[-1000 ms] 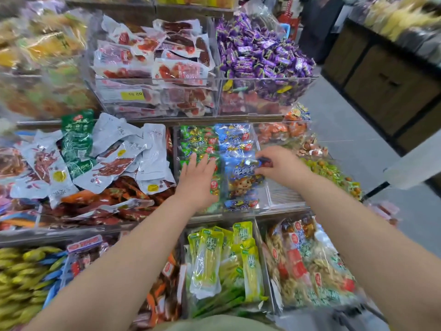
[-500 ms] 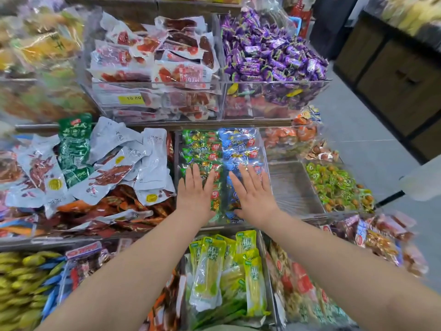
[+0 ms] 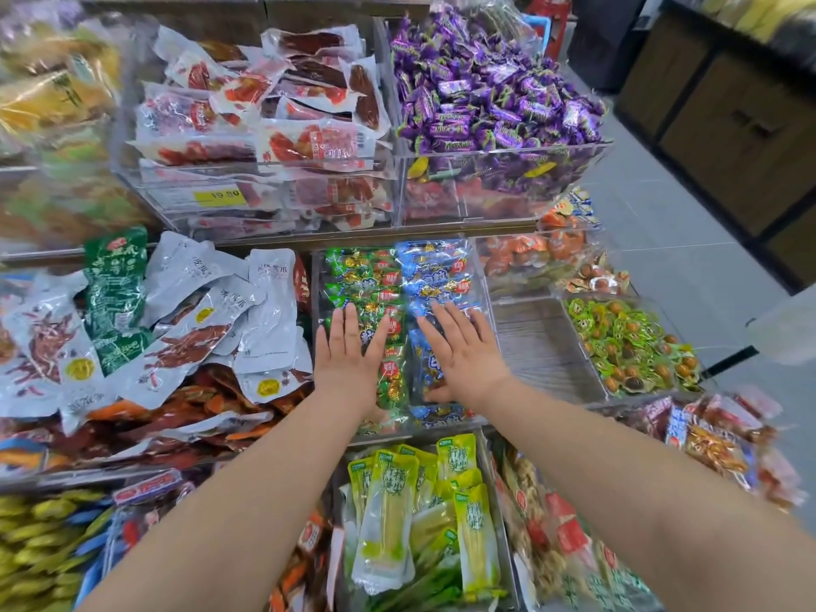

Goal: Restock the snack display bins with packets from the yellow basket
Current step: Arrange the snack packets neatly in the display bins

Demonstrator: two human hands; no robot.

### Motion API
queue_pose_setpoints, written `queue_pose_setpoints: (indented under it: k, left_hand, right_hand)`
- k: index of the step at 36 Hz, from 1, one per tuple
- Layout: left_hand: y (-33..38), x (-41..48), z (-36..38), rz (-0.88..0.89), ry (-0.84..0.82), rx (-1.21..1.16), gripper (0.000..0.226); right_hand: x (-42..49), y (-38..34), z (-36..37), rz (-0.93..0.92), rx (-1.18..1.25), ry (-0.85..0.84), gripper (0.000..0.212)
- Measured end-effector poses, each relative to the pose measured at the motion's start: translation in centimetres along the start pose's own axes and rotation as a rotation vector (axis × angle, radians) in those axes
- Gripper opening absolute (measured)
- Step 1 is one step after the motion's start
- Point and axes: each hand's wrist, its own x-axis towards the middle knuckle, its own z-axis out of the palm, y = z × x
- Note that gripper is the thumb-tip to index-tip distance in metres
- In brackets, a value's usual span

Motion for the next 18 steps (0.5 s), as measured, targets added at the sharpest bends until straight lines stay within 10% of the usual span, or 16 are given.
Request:
queue_pose_setpoints:
  k: [13, 18]
  left_hand:
    - [-1.2, -1.7, -0.9, 0.114, 0.019, -0.056, 0.133]
    - [-1.8, -3.7, -1.5, 0.124, 0.268, -0.347, 0.078]
  right_hand:
    - [-0.2, 0.8, -1.0, -0.031, 0.118, -0.021, 0.107]
    - [-2.7, 0.5, -2.7, 0.034, 0.371, 0.209, 0.076]
